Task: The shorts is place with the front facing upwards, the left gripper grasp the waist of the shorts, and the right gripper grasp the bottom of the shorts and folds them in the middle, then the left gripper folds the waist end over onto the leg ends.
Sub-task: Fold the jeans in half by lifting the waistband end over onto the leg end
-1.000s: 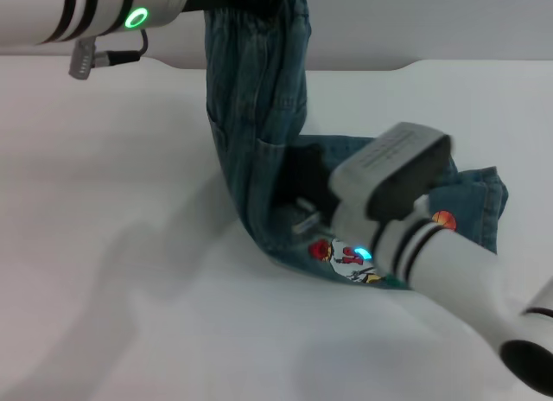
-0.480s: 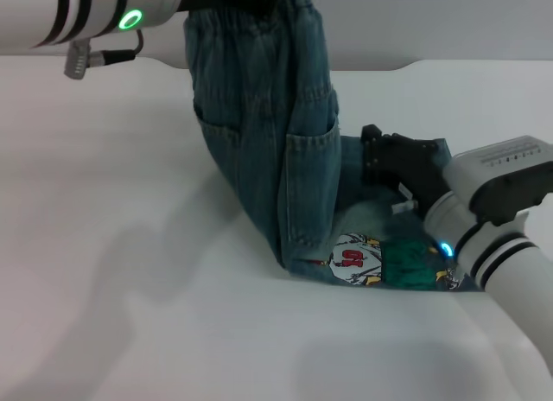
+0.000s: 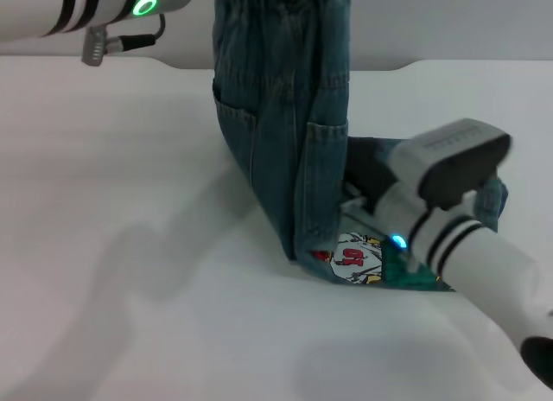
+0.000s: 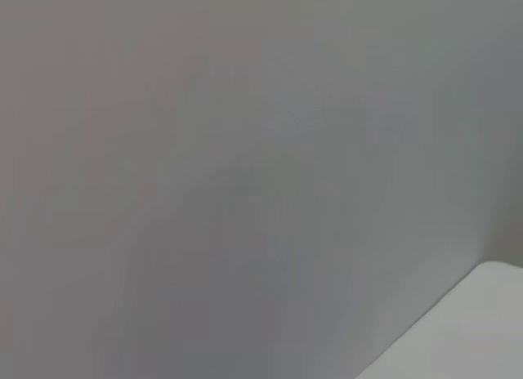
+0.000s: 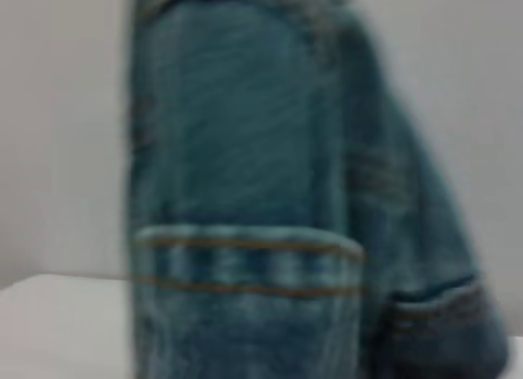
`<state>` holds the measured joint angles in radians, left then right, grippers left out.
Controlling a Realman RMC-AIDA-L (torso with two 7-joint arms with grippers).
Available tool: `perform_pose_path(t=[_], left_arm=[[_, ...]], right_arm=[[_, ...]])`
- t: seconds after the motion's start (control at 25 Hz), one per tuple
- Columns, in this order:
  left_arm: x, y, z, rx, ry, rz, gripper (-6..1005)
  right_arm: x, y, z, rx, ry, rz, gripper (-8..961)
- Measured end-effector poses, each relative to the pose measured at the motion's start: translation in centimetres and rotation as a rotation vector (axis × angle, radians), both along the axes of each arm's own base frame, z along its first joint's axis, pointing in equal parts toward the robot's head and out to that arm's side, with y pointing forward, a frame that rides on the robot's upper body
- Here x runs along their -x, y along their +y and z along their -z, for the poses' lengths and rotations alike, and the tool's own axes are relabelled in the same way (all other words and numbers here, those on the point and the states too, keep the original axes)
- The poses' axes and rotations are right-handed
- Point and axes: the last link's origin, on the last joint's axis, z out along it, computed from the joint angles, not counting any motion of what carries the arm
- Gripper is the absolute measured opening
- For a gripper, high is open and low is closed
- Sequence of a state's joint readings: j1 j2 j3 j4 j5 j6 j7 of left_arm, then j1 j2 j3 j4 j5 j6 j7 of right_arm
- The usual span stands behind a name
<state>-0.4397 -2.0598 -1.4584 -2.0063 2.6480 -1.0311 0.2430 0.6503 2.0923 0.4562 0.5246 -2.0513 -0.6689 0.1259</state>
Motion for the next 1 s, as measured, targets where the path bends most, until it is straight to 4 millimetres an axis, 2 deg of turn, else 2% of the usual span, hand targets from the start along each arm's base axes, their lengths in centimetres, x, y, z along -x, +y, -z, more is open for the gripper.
perform_pose_path(t=[0.28, 0.6, 0.72, 1.0], left_arm=[[-0.5, -0.1, 0.1, 0.003, -0.007, 0.024, 90], [-0.5, -0.2, 0.3, 0.013, -0.010, 0.025, 106], [-0.3, -0.3, 0.3, 0.015, -0.009, 0.021, 112], [0.1, -0.3, 0.3, 0.015, -0.005, 0.012, 126]], right_arm=[[3.2, 0.3, 1.3, 0.074, -0.002, -0.080, -1], [4.7, -0.2, 2.2, 0.120, -0.014, -0.132, -1], [3.7, 0.0, 1.8, 0.100, -0.016, -0.100, -1], [-1.6, 1.3, -1.5, -0.062, -0.015, 0.040, 0]])
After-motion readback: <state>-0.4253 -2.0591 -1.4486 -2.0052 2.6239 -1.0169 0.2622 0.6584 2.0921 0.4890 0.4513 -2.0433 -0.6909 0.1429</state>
